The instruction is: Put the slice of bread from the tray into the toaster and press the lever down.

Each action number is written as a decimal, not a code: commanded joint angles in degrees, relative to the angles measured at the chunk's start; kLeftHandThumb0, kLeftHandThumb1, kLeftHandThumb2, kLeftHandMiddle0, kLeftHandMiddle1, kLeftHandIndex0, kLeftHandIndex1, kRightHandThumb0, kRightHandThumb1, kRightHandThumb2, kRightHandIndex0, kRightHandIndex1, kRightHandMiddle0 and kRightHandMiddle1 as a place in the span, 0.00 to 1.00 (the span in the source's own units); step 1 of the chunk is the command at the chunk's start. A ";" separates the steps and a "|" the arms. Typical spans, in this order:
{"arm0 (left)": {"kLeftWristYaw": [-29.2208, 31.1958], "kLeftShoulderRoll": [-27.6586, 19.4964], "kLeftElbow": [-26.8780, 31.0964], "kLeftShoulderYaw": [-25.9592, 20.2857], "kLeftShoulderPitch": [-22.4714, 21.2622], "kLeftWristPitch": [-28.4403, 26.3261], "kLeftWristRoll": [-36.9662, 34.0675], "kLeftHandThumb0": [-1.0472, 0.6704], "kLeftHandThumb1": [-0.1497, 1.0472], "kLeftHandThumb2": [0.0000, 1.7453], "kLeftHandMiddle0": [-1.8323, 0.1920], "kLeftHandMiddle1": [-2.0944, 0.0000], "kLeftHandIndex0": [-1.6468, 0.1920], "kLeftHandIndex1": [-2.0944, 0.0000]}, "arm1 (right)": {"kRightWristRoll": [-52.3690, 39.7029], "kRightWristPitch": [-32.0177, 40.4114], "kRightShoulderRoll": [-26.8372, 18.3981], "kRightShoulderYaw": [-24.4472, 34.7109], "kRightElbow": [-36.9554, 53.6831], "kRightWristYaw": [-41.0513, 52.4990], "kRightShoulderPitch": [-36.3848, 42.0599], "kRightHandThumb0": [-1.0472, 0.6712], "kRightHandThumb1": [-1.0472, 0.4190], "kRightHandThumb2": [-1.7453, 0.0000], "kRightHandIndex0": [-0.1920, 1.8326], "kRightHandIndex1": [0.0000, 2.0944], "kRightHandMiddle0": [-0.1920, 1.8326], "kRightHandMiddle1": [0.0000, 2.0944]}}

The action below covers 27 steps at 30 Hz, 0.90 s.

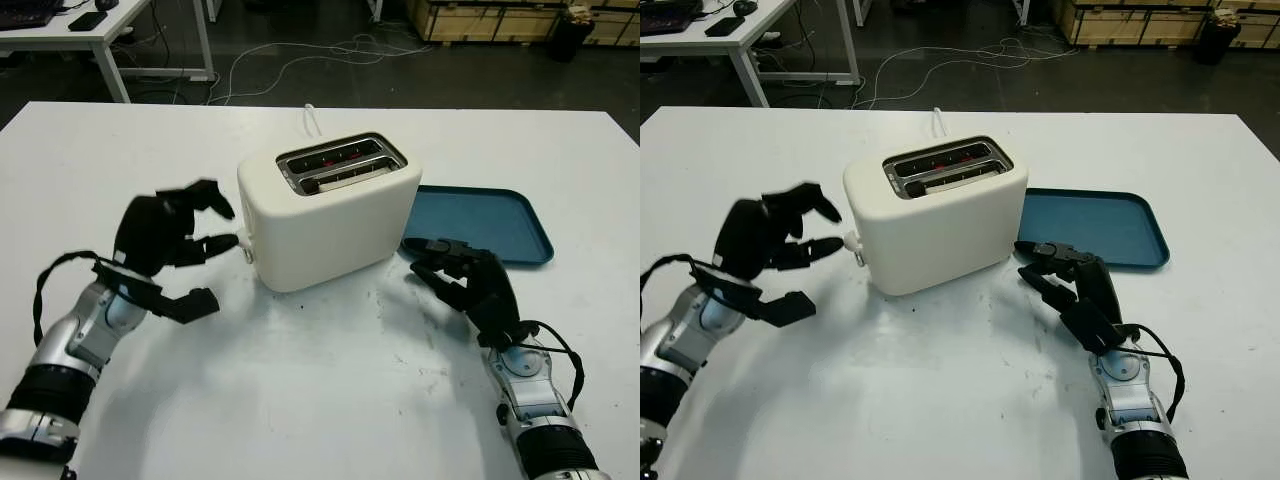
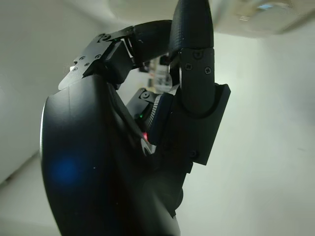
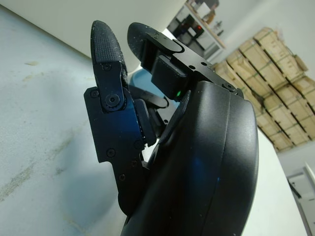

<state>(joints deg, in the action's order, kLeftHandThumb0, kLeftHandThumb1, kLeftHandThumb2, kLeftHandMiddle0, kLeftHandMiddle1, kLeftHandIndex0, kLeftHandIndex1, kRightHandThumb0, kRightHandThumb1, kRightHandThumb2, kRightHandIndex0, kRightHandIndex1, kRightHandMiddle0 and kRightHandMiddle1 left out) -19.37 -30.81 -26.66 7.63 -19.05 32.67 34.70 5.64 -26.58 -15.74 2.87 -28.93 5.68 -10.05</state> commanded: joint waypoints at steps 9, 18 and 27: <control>-0.25 2.30 -2.02 0.36 0.81 -0.24 -0.63 0.06 0.89 0.14 0.43 0.17 0.52 0.31 | -0.33 -0.49 -0.83 0.50 0.32 0.18 -1.18 0.25 0.09 0.92 0.42 0.41 0.57 0.00; 0.31 1.29 -1.35 0.11 -0.53 -1.84 0.04 0.06 0.89 0.14 0.47 0.17 0.60 0.29 | -2.20 -0.56 -7.75 2.83 -0.37 4.96 -7.08 0.27 0.09 0.91 0.40 0.39 0.54 0.00; 2.70 -4.43 0.79 -0.65 -2.37 -3.01 1.70 0.05 0.89 0.20 0.59 0.17 0.76 0.19 | -1.33 -1.67 -17.21 3.99 0.23 9.74 -13.32 0.27 0.10 0.99 0.45 0.33 0.53 0.00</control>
<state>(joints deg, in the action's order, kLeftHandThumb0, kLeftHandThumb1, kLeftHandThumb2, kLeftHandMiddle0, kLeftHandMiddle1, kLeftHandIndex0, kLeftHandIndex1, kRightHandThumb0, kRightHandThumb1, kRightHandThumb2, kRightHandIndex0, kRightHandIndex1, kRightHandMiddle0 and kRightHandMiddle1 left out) -17.59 -33.91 -26.58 7.56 -20.17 30.24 36.04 4.12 -27.80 -31.82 6.69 -29.08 14.62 -22.28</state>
